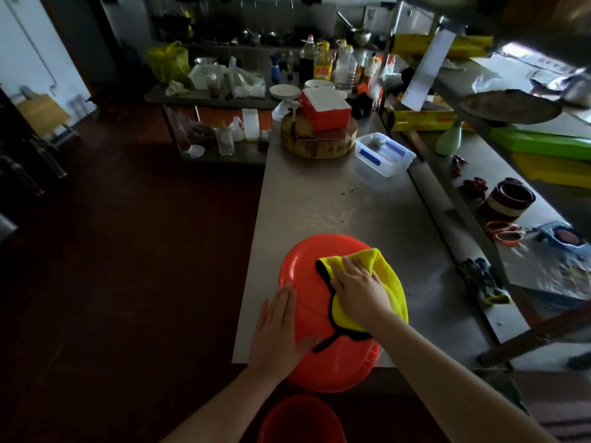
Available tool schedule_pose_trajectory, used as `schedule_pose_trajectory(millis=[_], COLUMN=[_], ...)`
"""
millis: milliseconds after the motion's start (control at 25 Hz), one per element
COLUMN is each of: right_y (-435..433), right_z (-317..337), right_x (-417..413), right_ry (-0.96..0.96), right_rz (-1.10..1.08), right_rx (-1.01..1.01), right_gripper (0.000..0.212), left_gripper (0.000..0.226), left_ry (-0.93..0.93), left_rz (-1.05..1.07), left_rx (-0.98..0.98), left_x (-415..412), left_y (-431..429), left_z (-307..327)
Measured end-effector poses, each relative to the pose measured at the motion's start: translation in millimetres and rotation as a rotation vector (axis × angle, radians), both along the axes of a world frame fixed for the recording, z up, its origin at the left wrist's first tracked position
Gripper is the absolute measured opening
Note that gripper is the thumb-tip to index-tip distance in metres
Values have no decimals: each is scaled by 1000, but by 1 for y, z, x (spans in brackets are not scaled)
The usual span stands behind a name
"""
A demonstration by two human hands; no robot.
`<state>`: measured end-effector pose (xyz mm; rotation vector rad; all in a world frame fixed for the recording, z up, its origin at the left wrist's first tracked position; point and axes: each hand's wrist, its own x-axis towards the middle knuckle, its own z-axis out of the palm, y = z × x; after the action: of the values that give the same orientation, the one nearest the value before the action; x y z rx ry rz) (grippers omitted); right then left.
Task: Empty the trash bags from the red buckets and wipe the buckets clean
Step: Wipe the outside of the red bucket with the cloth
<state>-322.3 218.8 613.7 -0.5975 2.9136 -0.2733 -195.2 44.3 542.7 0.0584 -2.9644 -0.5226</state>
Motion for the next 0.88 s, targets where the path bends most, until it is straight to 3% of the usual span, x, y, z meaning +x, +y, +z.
schedule_pose_trajectory(millis=[240, 400, 560, 720, 880], right_y=[-6, 19, 44, 47, 40], right_z=[1, -1, 3, 8, 4], right_x=[-40, 8, 68, 64, 3], right_ry=[-5, -9, 34, 1, 40], right_rz=[-44, -63, -22, 1, -12], right_rx=[-14, -5, -17, -22, -17], right_gripper=[50, 54, 72, 53, 41], left_gripper=[113, 110, 110, 109, 110], left_ry=[-19, -35, 5, 17, -40], left_rz=[15, 19, 32, 19, 19], left_rx=[-15, -34, -55, -16, 4], left_x=[2, 2, 6, 9, 3], left_y=[1, 3, 3, 5, 4], left_z=[7, 8, 6, 5, 7])
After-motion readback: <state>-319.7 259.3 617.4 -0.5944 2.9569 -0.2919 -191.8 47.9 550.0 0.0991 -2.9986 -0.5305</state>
